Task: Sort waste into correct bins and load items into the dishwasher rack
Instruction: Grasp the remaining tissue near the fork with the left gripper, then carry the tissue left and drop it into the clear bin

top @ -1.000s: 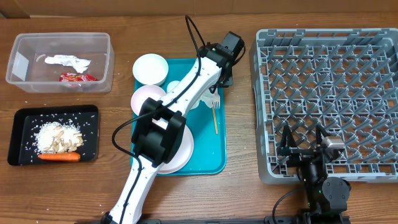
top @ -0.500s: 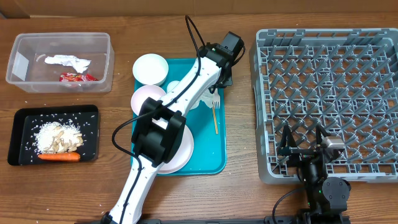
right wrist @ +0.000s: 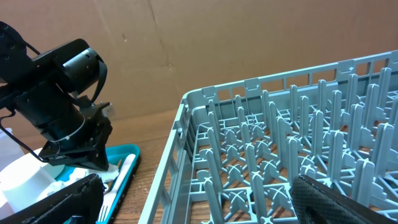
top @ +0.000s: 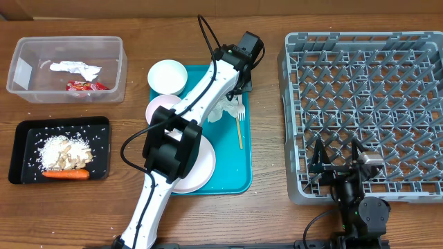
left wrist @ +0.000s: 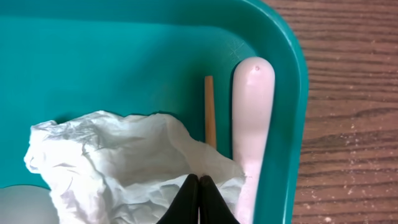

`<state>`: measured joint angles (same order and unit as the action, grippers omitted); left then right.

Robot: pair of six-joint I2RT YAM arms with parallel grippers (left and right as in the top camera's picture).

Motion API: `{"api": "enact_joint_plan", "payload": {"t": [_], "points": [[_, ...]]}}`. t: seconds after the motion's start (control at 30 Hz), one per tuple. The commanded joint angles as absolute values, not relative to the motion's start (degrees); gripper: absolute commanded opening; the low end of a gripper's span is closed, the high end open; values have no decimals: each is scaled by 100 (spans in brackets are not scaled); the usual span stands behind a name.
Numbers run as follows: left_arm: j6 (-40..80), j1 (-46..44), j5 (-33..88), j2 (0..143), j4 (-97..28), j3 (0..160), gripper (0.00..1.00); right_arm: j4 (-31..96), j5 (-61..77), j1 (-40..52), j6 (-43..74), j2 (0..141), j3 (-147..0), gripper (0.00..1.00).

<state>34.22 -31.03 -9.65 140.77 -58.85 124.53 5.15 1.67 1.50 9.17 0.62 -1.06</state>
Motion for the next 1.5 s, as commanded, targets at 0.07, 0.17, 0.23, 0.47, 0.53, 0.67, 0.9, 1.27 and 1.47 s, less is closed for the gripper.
{"api": "enact_joint_plan", "payload": {"t": [0.07, 0.17, 0.23, 0.47, 0.53, 0.67, 0.9, 1.27, 1.47], "points": [[3218, -3124, -1039, 13644, -6300, 12947, 4, 471, 154, 126, 895, 19, -47, 100], [3234, -3131, -884, 13185, -6390, 13091, 4, 471, 154, 126, 893, 19, -47, 100], [3234, -3131, -871, 12884, -6383, 13104, 4, 471, 154, 126, 893, 19, -47, 100], [3232, -2923, -1164, 11778, -6169, 13104, 4, 471, 154, 126, 895, 19, -47, 100], [3232, -2722, -1487, 11524, -6167, 13104, 4, 471, 154, 126, 893, 19, -47, 100], [3232, -2095, -1739, 11168, -6204, 13104, 4, 471, 154, 126, 895, 19, -47, 100], [3304, -228, -1728, 11216, -6261, 13087, 4, 471, 154, 126, 893, 19, -47, 100], [3341, 1385, -1538, 11992, -6624, 13047, 62, 471, 154, 126, 893, 19, -47, 100], [3343, 1457, -1531, 11955, -6855, 13080, 100, 471, 154, 126, 895, 19, -47, 100]]}}
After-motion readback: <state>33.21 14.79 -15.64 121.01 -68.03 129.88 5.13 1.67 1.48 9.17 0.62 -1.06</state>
